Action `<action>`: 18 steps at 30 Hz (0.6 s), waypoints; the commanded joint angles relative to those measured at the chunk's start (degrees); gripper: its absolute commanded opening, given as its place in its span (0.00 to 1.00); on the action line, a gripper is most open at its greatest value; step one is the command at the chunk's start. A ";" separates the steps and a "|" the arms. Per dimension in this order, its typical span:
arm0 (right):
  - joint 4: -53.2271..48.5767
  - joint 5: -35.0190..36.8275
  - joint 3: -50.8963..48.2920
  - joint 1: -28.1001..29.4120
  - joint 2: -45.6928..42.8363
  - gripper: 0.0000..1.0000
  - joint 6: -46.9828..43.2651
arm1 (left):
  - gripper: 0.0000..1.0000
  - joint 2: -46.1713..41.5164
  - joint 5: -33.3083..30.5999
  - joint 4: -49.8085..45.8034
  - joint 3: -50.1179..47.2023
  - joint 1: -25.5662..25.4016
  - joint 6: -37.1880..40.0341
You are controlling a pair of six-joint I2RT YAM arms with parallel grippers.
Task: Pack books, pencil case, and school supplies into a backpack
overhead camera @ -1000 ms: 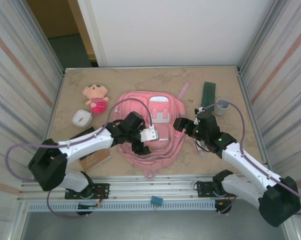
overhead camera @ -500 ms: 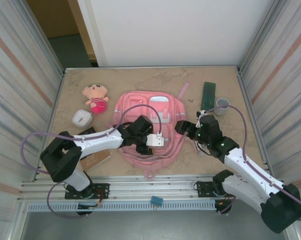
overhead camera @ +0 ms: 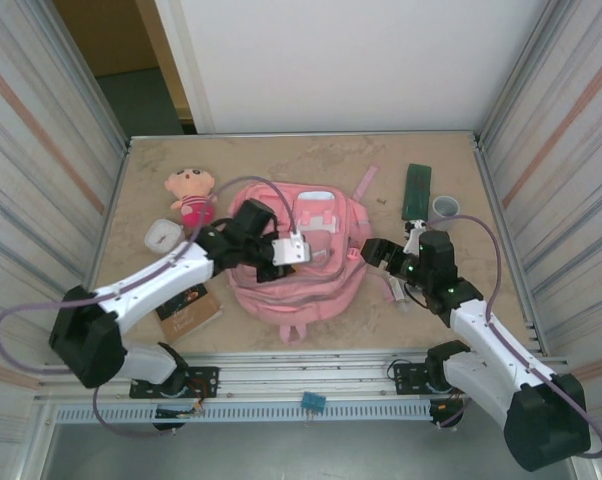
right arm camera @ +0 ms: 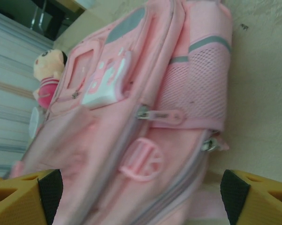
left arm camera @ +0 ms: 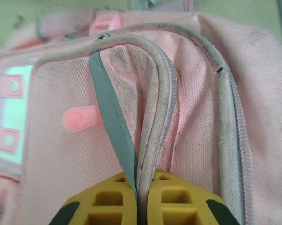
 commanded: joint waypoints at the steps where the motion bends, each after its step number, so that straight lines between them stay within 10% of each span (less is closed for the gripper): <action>1: 6.69 -8.29 -1.31 -1.73 -0.04 0.89 -1.58 | 0.00 -5.91 13.57 -5.06 4.83 3.98 4.70; 14: 22.46 -25.41 -0.33 -2.85 13.98 0.88 -2.67 | 0.00 -7.82 26.81 -11.67 10.06 14.94 10.65; 18: 23.75 -28.68 0.84 -2.94 15.67 0.69 -2.76 | 0.00 -7.36 27.33 -12.36 10.58 15.65 11.77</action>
